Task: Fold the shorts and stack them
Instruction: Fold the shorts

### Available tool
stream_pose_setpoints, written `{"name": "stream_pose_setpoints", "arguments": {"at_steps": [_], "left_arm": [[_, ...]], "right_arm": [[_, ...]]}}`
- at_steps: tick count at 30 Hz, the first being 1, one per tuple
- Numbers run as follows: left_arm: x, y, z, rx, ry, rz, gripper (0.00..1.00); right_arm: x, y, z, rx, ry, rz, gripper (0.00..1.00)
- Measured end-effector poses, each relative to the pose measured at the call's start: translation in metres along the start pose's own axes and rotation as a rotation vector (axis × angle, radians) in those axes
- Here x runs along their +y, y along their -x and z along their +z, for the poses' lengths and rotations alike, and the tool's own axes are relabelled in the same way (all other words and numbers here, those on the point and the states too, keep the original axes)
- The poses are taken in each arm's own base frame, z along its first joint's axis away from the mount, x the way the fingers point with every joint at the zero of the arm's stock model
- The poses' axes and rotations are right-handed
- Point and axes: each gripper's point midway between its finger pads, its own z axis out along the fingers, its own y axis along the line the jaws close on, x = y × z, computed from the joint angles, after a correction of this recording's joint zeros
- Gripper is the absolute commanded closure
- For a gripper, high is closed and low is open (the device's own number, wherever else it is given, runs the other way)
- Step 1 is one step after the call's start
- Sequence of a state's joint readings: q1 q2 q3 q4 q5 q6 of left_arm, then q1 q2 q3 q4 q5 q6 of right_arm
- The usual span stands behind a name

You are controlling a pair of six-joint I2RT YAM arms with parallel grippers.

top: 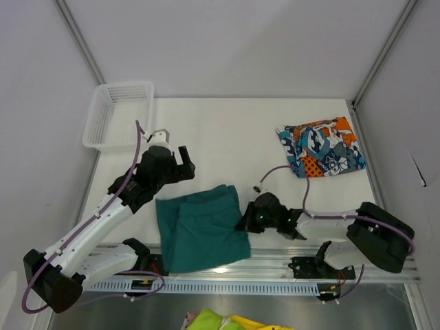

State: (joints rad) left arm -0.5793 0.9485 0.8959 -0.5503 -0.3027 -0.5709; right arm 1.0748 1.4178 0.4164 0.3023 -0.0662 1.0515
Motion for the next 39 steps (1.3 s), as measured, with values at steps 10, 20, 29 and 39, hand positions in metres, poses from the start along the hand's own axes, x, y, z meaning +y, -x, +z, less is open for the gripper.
{"name": "stream_pose_setpoints", "arguments": {"at_steps": [10,20,29,39], "left_arm": [[0.009,-0.044,0.020,0.107,0.007,0.015,0.01],[0.012,-0.058,0.024,0.129,-0.006,0.002,0.01],[0.000,-0.068,0.049,0.168,-0.035,0.003,0.01],[-0.010,-0.081,0.105,0.287,0.003,0.084,0.07]], "right_arm": [[-0.042,0.107,-0.032,-0.107,-0.119,0.024,0.98],[-0.091,0.163,-0.021,-0.185,-0.171,0.223,1.00],[-0.064,0.195,-0.017,-0.214,-0.149,0.126,0.55],[-0.054,0.194,-0.019,-0.165,-0.118,0.060,0.25]]}}
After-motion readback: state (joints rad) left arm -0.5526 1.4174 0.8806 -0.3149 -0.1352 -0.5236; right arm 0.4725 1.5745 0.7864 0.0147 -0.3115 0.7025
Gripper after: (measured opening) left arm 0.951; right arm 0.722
